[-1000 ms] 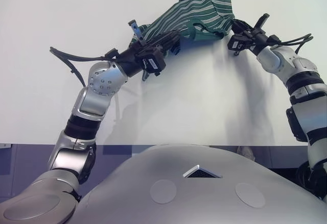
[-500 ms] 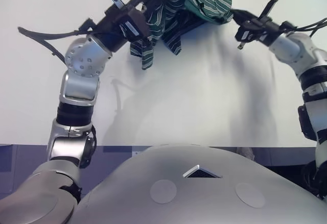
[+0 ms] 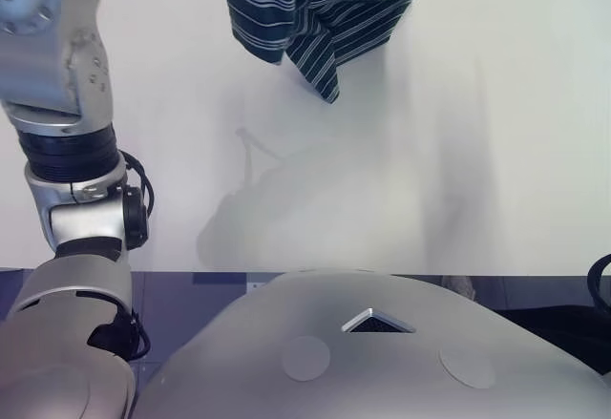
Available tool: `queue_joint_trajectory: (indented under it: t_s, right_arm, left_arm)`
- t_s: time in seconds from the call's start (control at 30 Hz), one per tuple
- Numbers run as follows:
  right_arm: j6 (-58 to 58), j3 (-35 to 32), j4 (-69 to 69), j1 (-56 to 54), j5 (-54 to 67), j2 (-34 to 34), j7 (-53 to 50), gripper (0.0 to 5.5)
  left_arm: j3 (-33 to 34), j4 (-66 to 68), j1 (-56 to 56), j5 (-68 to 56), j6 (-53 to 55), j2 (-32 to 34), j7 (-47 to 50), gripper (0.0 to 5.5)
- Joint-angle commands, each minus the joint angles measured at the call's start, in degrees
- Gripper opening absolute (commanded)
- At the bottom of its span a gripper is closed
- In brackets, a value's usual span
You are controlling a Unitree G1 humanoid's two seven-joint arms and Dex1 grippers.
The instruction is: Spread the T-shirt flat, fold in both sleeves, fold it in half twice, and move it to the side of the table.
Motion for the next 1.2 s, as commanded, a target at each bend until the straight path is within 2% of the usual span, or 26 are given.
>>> queue_joint_trajectory:
  t_s: [0.03,0.13,0.23,0.33,0.47,0.53,0.57,0.6,0.7,0.77,0.83,0.93,0.97,1.07,1.13,1.2]
  right_arm:
    - [11.2,-5.9,-6.7,-4.5,9.6,-3.3,7.3,0.01]
    - [23.4,-8.6,-15.6,0.4,16.8,-8.5,16.5,0.01]
    - [40.8,-12.8,-29.1,12.8,27.3,-15.3,26.3,0.01]
    - [60.0,-14.4,-45.0,23.2,41.3,-21.2,34.4,0.01]
    - [81.0,-13.8,-57.7,28.4,60.4,-25.0,37.9,0.01]
    - [85.2,-11.5,-64.9,36.4,63.7,-23.9,37.5,0.01]
    - [84.8,-9.9,-67.3,40.0,61.2,-22.8,36.8,0.01]
    - [79.3,-6.4,-68.5,44.9,52.6,-22.4,37.4,0.01]
    - [57.3,3.8,-64.5,57.8,25.5,-22.6,39.0,0.01]
    - [51.7,7.7,-62.6,61.0,18.4,-19.7,36.4,0.01]
    - [49.9,9.1,-61.8,62.0,15.9,-17.6,35.1,0.01]
    - [36.5,18.3,-54.5,68.9,-1.3,-15.2,30.2,0.01]
    - [36.2,17.9,-55.3,70.6,-3.5,-16.1,28.7,0.01]
    - [36.2,10.5,-60.7,75.8,-8.4,-18.3,20.6,0.01]
    - [31.5,19.3,-48.0,69.3,-22.2,-8.1,9.2,0.01]
    - [29.5,25.2,-32.0,59.3,-31.5,1.9,-2.9,0.01]
  left_arm:
    - [3.5,-3.1,-8.2,-10.9,8.5,1.0,0.0,0.0]
    - [3.5,-6.1,-7.4,-19.9,16.6,3.6,-4.2,0.0]
    - [2.8,-12.0,1.4,-31.4,27.5,9.8,-11.7,0.0]
    - [6.3,-17.7,11.2,-48.0,38.7,18.0,-16.7,0.0]
    - [9.2,-18.8,10.8,-72.4,46.4,27.4,-14.2,0.0]
    - [6.4,-18.5,9.6,-78.0,47.2,27.7,-11.2,0.0]
    - [4.5,-18.7,10.3,-76.8,47.7,26.8,-10.2,0.0]
    - [0.6,-19.2,12.1,-69.6,47.9,24.7,-8.5,0.0]
    - [-17.7,-16.3,17.3,-39.0,45.9,20.9,-1.8,0.0]
    - [-26.0,-11.5,21.2,-28.4,45.1,19.5,-0.6,0.0]
    - [-29.0,-9.0,23.4,-23.1,43.9,18.3,-1.3,0.0]
    - [-41.0,-2.6,28.1,-5.4,38.2,18.7,-2.3,0.0]
    - [-44.5,-0.7,28.9,-0.2,36.1,18.6,-2.8,0.0]
    - [-51.5,6.6,27.6,17.2,26.3,15.8,0.6,0.0]
    - [-53.4,10.8,25.1,26.0,20.6,12.6,3.9,0.0]
    - [-53.5,15.9,20.9,30.9,17.9,8.5,6.0,0.0]
